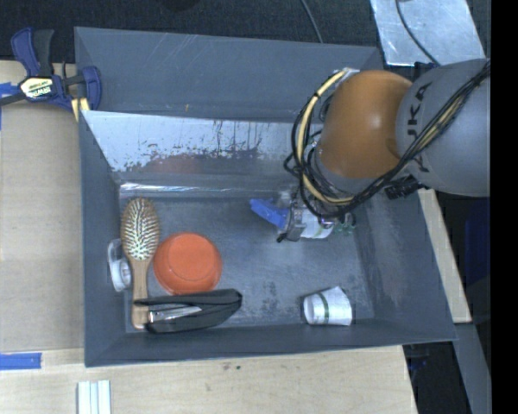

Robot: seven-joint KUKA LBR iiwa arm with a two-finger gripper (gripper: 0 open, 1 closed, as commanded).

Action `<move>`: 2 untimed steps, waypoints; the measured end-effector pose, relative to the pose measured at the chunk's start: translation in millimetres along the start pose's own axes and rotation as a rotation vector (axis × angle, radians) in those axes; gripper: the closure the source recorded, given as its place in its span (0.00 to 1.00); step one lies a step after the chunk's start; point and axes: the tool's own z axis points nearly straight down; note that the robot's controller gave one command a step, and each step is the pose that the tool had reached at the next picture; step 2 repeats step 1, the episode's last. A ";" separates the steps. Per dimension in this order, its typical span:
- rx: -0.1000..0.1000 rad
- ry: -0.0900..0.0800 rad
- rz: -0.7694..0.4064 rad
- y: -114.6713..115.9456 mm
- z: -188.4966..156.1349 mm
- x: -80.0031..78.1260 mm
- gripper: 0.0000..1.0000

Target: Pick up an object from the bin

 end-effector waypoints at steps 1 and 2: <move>0.000 -0.011 0.000 0.0 -35.2 -3.8 1.00; 0.000 -0.011 0.000 0.0 -35.2 -3.8 1.00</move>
Offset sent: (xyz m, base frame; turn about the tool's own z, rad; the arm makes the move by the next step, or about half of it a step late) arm 0.0018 -0.0002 0.0371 0.0002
